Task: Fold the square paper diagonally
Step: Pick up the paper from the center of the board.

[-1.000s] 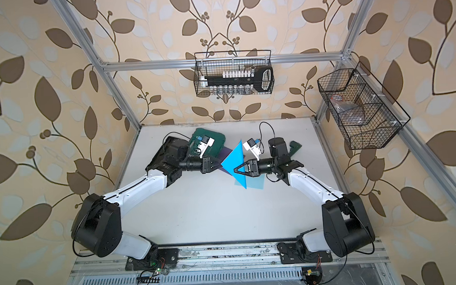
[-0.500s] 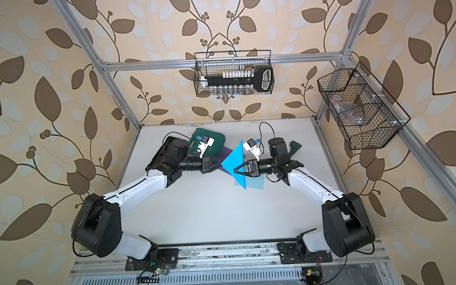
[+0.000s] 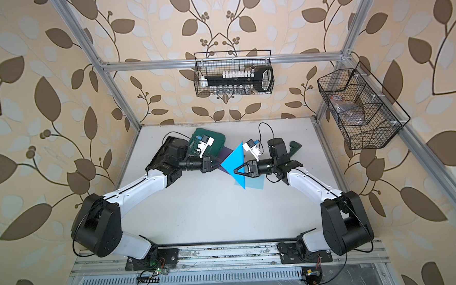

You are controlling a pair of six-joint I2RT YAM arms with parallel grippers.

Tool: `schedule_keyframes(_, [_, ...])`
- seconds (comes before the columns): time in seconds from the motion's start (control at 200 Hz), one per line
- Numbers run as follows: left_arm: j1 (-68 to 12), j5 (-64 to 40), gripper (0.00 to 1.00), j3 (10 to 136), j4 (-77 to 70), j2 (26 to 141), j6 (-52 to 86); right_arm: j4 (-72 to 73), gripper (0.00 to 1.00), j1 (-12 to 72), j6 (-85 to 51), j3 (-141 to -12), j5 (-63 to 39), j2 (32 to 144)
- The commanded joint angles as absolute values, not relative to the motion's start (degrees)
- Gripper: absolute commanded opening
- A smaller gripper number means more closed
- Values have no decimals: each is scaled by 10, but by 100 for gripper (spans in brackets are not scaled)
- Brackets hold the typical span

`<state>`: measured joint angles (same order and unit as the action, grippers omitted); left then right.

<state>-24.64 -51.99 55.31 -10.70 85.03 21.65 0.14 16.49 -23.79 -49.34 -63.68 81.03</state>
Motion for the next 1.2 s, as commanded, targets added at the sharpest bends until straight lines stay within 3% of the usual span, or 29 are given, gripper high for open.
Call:
schedule_keyframes(0.0, [-240, -518, 2, 551, -131, 831, 224, 0, 19, 169, -233, -493, -643, 819])
schedule_keyframes(0.175, [-239, -508, 8, 550, -130, 830, 227, 7, 15, 166, -244, -491, -631, 812])
schedule_keyframes(0.42, [-228, -400, 41, 529, -84, 787, 223, -6, 11, 155, -261, -488, -590, 815])
schedule_keyframes(0.575, [-222, -300, 54, 526, -23, 755, 227, -38, 12, 153, -250, -483, -559, 825])
schedule_keyframes(0.71, [-222, -288, 52, 522, 7, 739, 225, -18, 12, 156, -266, -464, -545, 836])
schedule_keyframes(0.83, [-222, -316, 43, 509, 10, 739, 225, 4, 13, 171, -280, -451, -527, 855])
schedule_keyframes(1.195, [-223, -339, 27, 430, -29, 752, 248, 71, 14, 236, -342, -438, -465, 931])
